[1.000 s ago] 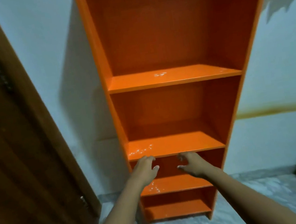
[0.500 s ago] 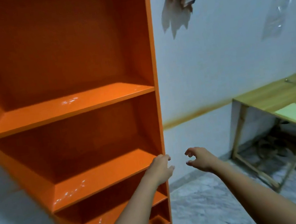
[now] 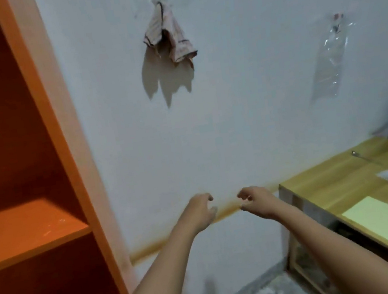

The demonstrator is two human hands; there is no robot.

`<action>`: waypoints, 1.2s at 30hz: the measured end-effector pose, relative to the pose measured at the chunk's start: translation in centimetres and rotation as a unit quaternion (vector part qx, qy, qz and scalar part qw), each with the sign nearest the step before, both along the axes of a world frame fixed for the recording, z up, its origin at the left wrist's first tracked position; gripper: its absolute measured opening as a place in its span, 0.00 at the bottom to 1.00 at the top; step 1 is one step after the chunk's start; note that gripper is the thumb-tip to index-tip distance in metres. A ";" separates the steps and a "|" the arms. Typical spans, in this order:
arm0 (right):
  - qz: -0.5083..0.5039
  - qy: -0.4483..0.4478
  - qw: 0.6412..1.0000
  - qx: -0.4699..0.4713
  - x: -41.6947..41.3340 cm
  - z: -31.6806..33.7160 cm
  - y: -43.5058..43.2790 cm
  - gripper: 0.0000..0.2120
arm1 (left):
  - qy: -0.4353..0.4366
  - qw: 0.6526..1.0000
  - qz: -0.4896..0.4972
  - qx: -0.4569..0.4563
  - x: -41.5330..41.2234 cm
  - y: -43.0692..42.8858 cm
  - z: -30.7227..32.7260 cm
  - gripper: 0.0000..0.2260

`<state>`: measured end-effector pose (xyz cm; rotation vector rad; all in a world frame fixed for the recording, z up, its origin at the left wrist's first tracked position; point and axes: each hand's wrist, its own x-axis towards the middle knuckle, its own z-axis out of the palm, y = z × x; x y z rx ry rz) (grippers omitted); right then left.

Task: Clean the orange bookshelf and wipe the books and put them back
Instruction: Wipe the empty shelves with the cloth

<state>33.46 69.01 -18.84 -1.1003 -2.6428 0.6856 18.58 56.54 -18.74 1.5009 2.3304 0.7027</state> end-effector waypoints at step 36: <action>0.139 0.587 0.793 0.082 -21.7 34.9 13.7 0.11 | 0.155 0.806 0.019 0.571 -17.9 13.7 31.0 0.16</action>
